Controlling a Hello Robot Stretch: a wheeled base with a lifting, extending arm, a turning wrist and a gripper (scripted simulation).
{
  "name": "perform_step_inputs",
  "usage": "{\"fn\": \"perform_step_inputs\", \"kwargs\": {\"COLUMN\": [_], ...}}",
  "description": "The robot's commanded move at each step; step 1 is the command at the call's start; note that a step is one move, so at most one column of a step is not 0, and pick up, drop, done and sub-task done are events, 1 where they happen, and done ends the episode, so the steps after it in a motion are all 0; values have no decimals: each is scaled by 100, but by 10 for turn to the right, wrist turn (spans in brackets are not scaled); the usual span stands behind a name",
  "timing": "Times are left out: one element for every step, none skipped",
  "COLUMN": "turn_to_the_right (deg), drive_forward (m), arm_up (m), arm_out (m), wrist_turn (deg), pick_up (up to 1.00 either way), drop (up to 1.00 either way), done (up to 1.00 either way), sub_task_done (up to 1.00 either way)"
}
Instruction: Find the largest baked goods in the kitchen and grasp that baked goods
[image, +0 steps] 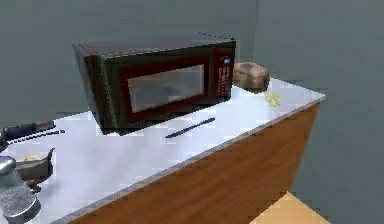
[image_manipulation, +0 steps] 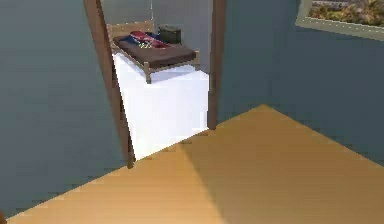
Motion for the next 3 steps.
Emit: {"fn": "perform_step_inputs", "kwargs": {"turn_to_the_right": [450,150,0], "drive_forward": [0,0,10], "arm_up": [0,0,0], "arm_out": [0,0,0], "wrist_turn": [0,0,0], "pick_up": [0,0,0], "drop": [0,0,0], "done": [0,0,0], "sub_task_done": [0,0,0]}}
